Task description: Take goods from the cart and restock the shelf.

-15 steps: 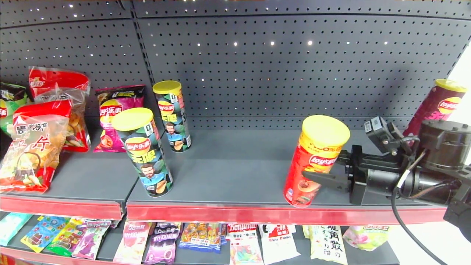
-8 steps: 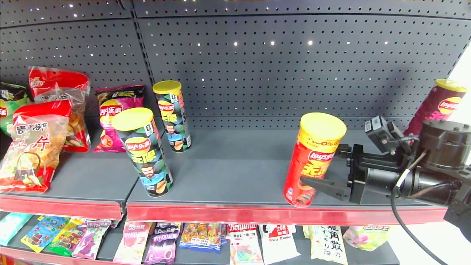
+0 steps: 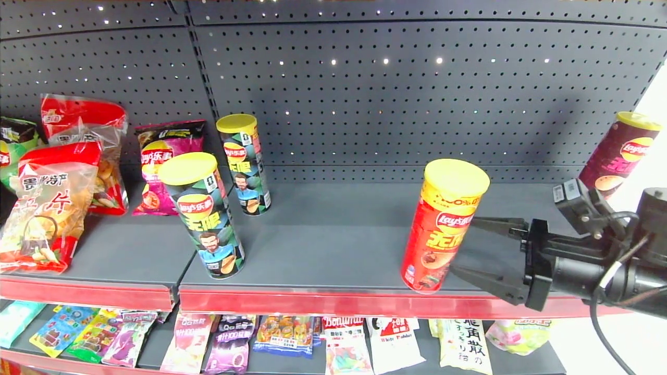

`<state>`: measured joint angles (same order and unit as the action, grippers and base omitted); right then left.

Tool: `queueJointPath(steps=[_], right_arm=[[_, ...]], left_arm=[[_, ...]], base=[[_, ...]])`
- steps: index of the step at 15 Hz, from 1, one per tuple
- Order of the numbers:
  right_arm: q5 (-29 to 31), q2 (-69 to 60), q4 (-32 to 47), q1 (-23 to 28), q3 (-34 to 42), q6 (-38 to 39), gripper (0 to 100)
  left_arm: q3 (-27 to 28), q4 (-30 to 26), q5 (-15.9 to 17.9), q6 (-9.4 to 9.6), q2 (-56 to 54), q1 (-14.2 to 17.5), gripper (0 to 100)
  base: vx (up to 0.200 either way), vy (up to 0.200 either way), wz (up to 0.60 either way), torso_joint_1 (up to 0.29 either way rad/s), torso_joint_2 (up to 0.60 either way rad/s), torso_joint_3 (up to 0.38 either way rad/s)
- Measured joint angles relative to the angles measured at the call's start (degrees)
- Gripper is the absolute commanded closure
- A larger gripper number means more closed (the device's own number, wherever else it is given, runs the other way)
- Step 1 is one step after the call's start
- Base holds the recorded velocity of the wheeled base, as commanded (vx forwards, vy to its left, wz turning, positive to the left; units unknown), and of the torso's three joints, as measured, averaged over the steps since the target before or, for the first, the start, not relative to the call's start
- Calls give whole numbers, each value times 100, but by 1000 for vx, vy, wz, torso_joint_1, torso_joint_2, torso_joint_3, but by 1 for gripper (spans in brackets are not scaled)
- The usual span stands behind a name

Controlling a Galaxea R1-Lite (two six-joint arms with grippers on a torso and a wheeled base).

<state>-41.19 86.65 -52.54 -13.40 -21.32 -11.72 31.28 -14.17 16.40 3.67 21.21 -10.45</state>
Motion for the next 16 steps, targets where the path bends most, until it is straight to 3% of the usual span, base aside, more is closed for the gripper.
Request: queueJointPath(steps=[4, 7, 10, 13, 16], right_arm=[[61, -611, 2, 202, 560, 1, 0], [622, -1290, 5, 325, 1096, 37, 0], [1796, -2353, 67, 375, 1675, 345, 0], [3583, -3462, 482, 395, 1983, 617, 0], [4649, -4372, 1921, 497, 1402, 688, 0]], left_arm=[[-30, 0, 11, 0, 6, 0, 100], [-121, 21, 27, 2, 9, -7, 100], [-162, 27, 29, 0, 50, -10, 100], [-188, 29, 35, -1, 74, -11, 100], [-232, 46, 32, -6, 76, -10, 100]], base=[[0, 0, 0, 0, 0, 0], [0, 0, 0, 0, 0, 0], [0, 0, 0, 0, 0, 0], [0, 0, 0, 0, 0, 0], [0, 0, 0, 0, 0, 0]])
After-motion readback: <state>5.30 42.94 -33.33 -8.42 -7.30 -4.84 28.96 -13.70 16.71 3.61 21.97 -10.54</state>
